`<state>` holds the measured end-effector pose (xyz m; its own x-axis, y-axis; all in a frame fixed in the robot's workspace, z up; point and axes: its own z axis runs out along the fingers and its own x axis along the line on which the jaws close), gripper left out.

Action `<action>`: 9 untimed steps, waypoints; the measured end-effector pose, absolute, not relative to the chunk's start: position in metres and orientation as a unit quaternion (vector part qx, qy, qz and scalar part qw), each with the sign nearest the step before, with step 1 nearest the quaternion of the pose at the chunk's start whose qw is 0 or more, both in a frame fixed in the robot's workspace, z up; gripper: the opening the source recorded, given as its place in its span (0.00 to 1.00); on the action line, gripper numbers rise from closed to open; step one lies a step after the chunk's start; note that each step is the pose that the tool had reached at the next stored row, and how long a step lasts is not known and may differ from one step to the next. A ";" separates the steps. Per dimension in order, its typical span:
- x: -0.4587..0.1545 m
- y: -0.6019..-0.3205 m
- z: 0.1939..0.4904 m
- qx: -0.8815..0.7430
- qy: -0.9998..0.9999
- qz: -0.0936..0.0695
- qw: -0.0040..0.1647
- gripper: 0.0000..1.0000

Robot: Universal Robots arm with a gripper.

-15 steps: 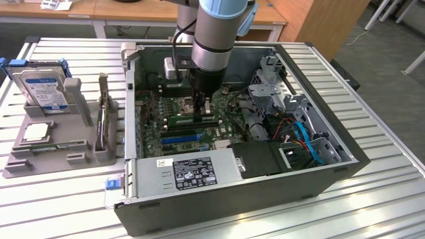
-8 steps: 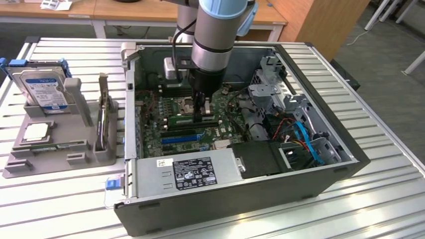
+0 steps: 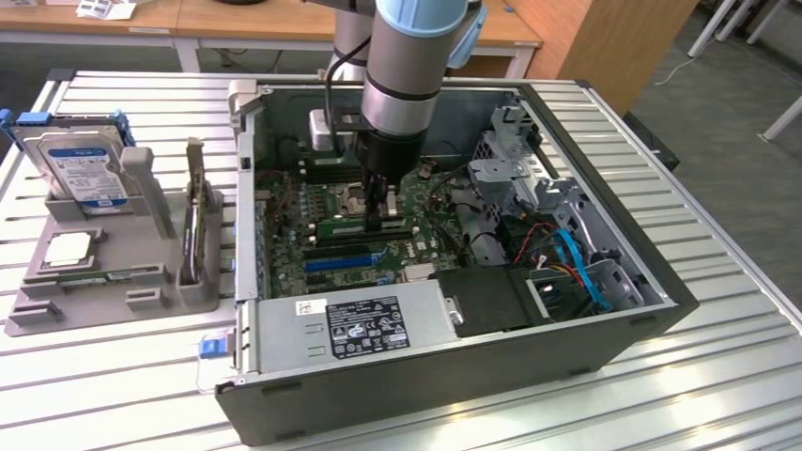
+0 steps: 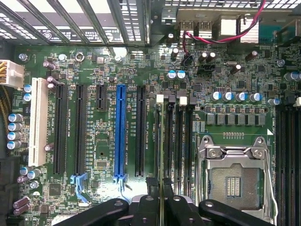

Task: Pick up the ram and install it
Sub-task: 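Insert the ram into the slot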

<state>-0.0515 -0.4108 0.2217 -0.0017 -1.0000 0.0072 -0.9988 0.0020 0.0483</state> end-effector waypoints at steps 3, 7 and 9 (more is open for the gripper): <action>-0.051 -0.411 0.222 0.706 -0.708 -0.015 0.020 0.14; -0.051 -0.411 0.221 0.706 -0.708 -0.015 0.020 0.14; -0.052 -0.411 0.221 0.706 -0.708 -0.015 0.020 0.14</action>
